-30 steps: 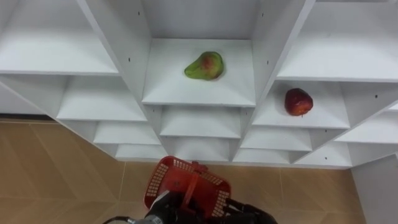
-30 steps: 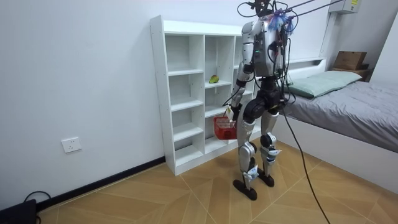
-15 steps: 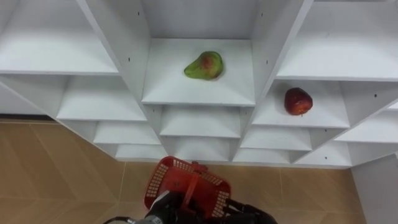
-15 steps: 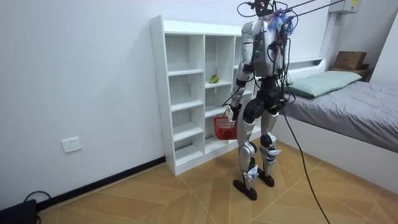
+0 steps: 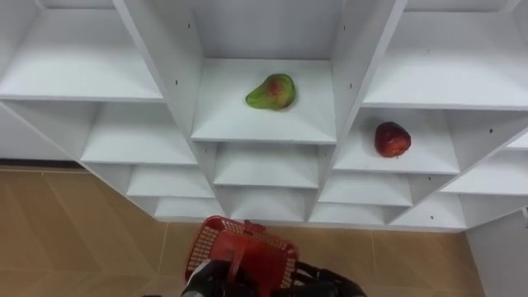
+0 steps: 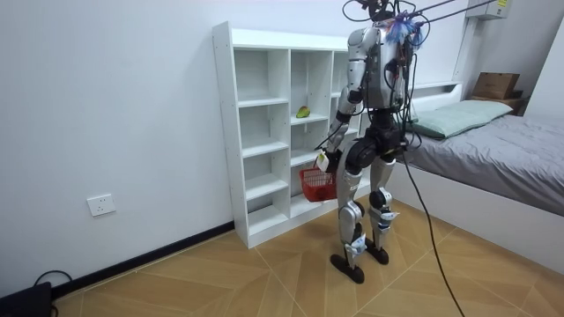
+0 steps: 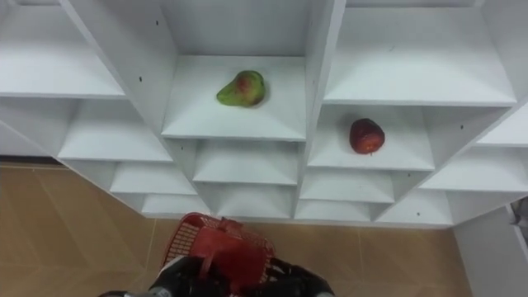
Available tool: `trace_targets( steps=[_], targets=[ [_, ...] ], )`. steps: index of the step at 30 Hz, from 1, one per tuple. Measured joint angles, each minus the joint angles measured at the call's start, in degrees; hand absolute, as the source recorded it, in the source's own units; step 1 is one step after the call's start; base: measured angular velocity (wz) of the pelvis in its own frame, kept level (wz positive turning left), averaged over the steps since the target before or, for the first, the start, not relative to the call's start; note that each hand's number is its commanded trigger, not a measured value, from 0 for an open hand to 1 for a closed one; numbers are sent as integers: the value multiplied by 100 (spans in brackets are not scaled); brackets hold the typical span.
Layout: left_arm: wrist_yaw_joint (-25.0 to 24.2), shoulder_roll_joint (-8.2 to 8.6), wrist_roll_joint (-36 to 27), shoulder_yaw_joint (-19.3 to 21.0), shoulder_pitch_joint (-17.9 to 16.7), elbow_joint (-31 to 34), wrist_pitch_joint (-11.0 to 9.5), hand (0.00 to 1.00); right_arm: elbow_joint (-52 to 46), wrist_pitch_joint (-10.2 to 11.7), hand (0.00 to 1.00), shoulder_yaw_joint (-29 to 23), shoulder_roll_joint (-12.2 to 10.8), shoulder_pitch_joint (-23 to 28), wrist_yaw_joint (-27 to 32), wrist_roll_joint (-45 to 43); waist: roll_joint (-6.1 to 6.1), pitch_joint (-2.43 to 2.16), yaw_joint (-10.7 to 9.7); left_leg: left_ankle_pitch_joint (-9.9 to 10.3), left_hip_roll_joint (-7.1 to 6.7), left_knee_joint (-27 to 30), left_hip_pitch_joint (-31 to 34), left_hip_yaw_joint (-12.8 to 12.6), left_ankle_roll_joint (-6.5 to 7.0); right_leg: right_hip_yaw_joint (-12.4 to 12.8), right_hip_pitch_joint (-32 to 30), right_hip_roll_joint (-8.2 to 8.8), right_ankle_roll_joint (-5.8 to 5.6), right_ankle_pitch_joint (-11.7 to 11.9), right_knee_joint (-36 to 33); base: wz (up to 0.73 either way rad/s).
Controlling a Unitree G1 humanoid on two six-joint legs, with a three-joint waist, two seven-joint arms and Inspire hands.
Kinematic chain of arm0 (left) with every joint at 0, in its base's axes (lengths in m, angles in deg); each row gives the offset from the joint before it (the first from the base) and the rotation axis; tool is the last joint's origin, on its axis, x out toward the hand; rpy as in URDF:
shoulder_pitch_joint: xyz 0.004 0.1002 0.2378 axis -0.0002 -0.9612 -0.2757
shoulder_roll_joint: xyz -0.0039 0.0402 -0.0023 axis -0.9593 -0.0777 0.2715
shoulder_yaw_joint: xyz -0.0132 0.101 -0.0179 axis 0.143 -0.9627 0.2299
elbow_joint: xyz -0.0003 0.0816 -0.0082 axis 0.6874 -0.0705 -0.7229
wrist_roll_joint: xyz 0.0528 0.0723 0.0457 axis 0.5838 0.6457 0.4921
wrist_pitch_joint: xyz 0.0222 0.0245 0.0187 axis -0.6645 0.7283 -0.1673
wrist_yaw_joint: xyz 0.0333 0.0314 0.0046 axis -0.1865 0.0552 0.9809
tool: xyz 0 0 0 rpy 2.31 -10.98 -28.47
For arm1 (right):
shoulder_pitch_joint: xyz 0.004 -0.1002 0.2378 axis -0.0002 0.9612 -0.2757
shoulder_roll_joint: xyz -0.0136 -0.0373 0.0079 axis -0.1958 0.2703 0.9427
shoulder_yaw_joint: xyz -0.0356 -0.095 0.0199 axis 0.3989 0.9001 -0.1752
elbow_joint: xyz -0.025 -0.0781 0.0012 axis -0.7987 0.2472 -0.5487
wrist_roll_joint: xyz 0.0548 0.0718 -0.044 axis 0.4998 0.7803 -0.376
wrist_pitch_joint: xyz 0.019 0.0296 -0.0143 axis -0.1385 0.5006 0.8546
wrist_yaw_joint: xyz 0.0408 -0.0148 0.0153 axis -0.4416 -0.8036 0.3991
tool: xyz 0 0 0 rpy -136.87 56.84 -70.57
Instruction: Collect fruits from the closet
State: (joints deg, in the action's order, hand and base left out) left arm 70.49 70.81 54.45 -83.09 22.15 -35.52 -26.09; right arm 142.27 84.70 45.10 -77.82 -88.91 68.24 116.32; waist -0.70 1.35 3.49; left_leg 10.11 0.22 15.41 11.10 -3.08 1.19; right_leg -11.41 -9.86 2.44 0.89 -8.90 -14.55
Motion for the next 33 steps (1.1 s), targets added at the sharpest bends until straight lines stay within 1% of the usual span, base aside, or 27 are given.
trace_targets(
  steps=[1, 4, 6, 7, 8, 9, 10, 11, 12, 13, 14, 15, 16, 20, 23, 25, 29, 30, 31, 33],
  targets=[
    [28, -54, -3, 21, -43, 10, 0, 100, -223, -2, 0, 11, 61, 43, -2, 2, 2, -2, 0, -1, -2, -7, -40, -1, 0, 27, 34, 1, 0, -1, -1, 0],
    [173, -137, -4, 118, -195, 19, 5, 100, -689, 5, 0, 11, 209, 84, -54, 58, 22, -10, -6, 0, -17, -47, -195, -1, 0, 26, 178, 15, -15, -27, 13, 0],
    [212, -181, -4, 145, -245, 18, 14, 100, -788, 16, 0, 6, 235, 84, -121, 55, 54, -23, -7, 0, -20, -88, -300, 4, 0, 22, 304, 7, -19, -29, 88, 2],
    [235, -196, -4, 202, -301, 19, 16, 100, -857, 14, 0, 6, 237, 111, -126, 22, 85, -41, -6, 0, -19, -105, -372, 5, 0, 21, 382, 3, -22, -31, 110, 3],
    [236, -207, -4, 226, -336, 29, 25, 100, -961, 7, 0, 7, 248, 169, -121, -1, 111, -68, -4, 0, -19, -109, -388, 7, -1, 21, 402, 3, -26, -34, 118, 0],
    [237, -247, -2, 284, -399, 108, 39, 100, -1351, -20, 0, 1, 298, 328, -124, -41, 160, -105, -2, 0, -14, -113, -390, 7, -1, 22, 406, -3, -25, -35, 129, 0],
    [239, -275, -3, 392, -450, 162, 44, 100, -1720, -44, 0, -3, 327, 432, -127, -70, 196, -103, 0, 1, -8, -113, -389, 11, -2, 18, 417, -10, -19, -31, 147, 0],
    [241, -278, -3, 445, -463, 164, 51, 100, -1882, -52, 0, -3, 338, 477, -128, -69, 211, -100, -8, 1, -7, -114, -399, 11, -2, 16, 429, -11, -17, -29, 151, 0],
    [247, -286, -4, 487, -490, 163, 73, 100, -2125, -54, 0, -2, 352, 561, -144, -68, 239, -84, -15, 1, -9, -117, -460, 10, -2, 13, 497, -9, -18, -29, 160, 0],
    [249, -292, -7, 549, -538, 177, 74, 100, -2300, -55, 0, -1, 359, 643, -186, -71, 267, -86, -12, 1, -10, -138, -531, 11, -3, 8, 571, -9, -20, -31, 184, 0],
    [253, -296, -19, 572, -562, 190, 73, 100, -2365, -55, 0, -1, 359, 674, -204, -71, 281, -84, -10, 3, -10, -167, -569, 10, -4, 8, 596, -9, -23, -32, 190, 0],
    [269, -304, -43, 608, -616, 234, 72, 100, -2463, -55, 0, -1, 363, 717, -245, -70, 307, -91, -6, 3, -11, -193, -601, 9, -5, 7, 617, -10, -24, -33, 192, 0],
    [272, -305, -68, 618, -660, 237, 72, 100, -2509, -57, 0, -1, 369, 725, -280, -70, 321, -78, -3, 3, -11, -203, -635, 6, -5, 13, 649, -10, -24, -33, 193, 0],
    [270, -311, -64, 628, -767, 245, 72, 100, -2583, -57, 0, 0, 437, 717, -337, -104, 331, -80, 1, 4, -16, -214, -702, 16, -4, 11, 721, -15, -31, -37, 204, 0],
    [274, -325, -50, 674, -833, 245, 64, 100, -2777, -49, 0, -2, 537, 720, -375, -149, 323, -71, 21, 6, -12, -250, -810, 17, -9, 17, 840, -29, -30, -36, 255, 0],
    [294, -354, -11, 686, -895, 245, 36, 100, -3105, -46, 0, -6, 570, 767, -372, -223, 339, -71, 14, 12, -8, -279, -886, 30, -22, 25, 921, -47, -32, -30, 304, 0],
    [379, -347, -3, 825, -949, 245, 1, 100, -3835, 12, 0, -62, 662, 932, -372, -382, 370, -75, 18, 13, -6, -301, -918, 37, -23, 17, 973, -59, -32, -12, 389, 0],
    [387, -361, -5, 863, -960, 245, 2, 100, -4021, 13, 0, -49, 671, 931, -372, -455, 389, -70, 38, 13, -6, -346, -963, 22, -24, 26, 996, -59, -33, -13, 390, -6],
    [387, -380, 1, 898, -963, 245, 2, 100, -4155, 14, 0, -48, 670, 926, -372, -498, 408, -76, 86, 13, -6, -379, -999, 16, -24, 30, 1024, -59, -34, -14, 392, -5],
    [390, -403, 2, 919, -950, 245, 1, 100, -4307, 20, 0, -48, 688, 907, -373, -664, 440, -59, 145, 13, -6, -399, -1086, 20, -24, 33, 1093, -57, -35, -15, 394, 0]
  ],
)
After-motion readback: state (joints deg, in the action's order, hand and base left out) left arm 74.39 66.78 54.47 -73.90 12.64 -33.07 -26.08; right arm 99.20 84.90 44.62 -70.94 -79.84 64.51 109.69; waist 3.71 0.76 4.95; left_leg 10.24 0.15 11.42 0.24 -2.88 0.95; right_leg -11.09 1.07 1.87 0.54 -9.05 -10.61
